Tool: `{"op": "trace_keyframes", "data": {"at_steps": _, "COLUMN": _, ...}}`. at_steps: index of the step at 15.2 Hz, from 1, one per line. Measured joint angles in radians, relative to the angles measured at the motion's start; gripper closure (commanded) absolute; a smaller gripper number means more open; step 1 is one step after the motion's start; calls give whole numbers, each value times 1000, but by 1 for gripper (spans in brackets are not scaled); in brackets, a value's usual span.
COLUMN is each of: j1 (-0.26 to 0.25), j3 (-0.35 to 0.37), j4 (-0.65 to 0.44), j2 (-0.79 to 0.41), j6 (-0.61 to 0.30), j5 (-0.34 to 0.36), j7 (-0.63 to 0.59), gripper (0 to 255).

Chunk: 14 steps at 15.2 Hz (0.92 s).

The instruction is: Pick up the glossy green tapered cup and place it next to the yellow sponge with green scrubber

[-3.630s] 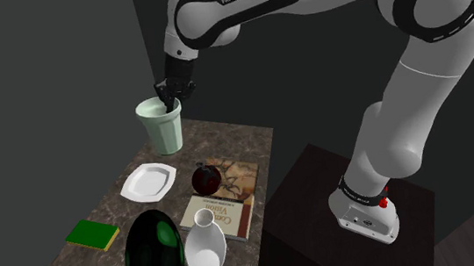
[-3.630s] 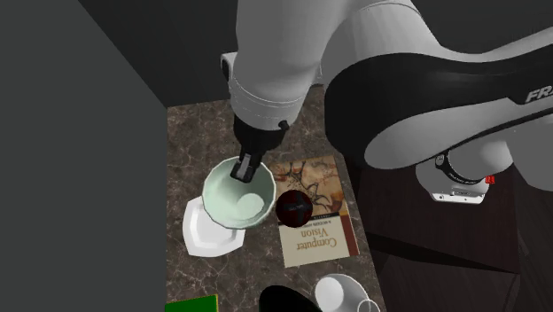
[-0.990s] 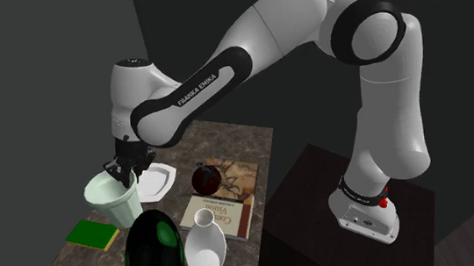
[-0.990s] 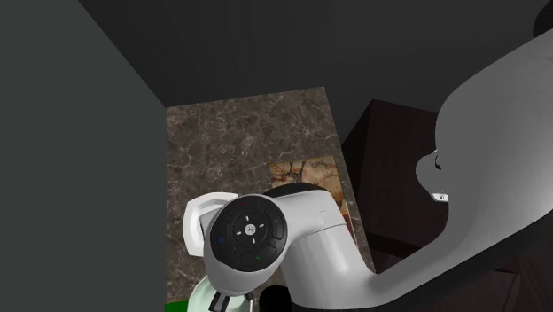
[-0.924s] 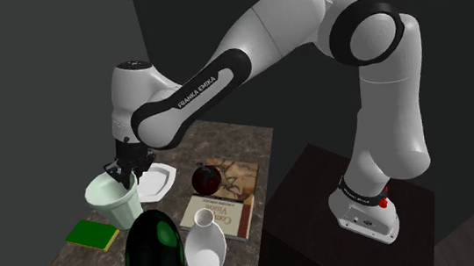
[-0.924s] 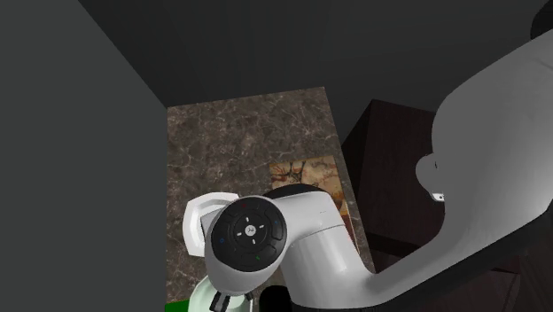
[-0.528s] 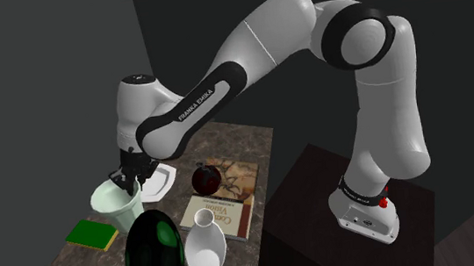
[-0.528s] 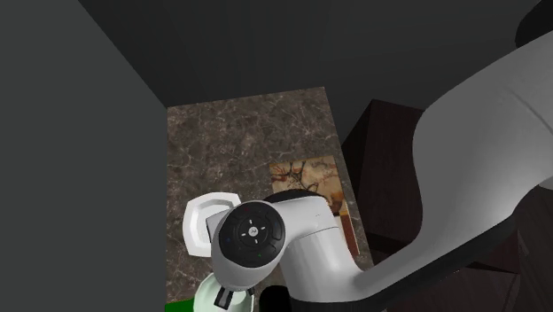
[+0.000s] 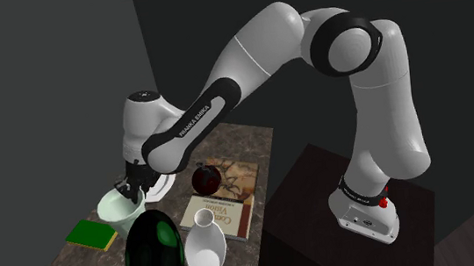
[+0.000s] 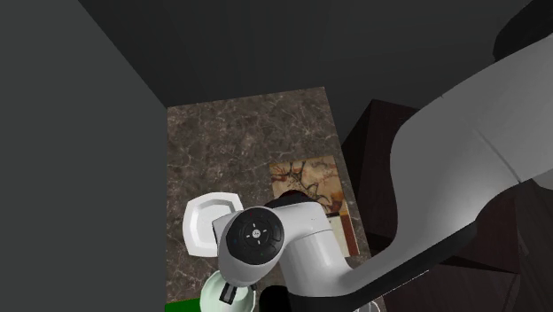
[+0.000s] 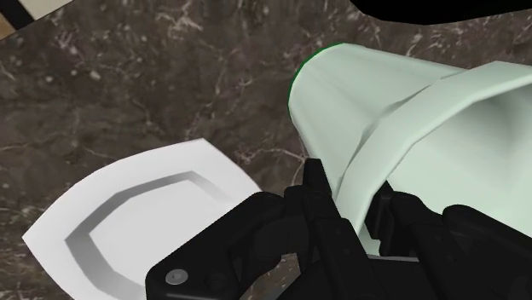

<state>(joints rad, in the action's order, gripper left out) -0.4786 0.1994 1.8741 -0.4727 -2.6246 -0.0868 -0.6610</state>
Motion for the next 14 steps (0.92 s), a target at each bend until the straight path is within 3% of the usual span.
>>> {"op": "trace_keyframes", "data": {"at_steps": 6, "j1": 1, "j3": 0, "j4": 1, "j2": -4, "j6": -6, "j5": 0, "j7": 2, "gripper": 255}}
{"op": "trace_keyframes", "data": {"at_steps": 7, "j1": 1, "j3": 0, "j4": 1, "j2": -4, "j6": -6, "j5": 0, "j7": 2, "gripper": 0}}
{"op": "trace_keyframes", "data": {"at_steps": 14, "j1": 6, "j3": 2, "j4": 9, "j2": 12, "j6": 2, "j5": -4, "j7": 6, "gripper": 0}}
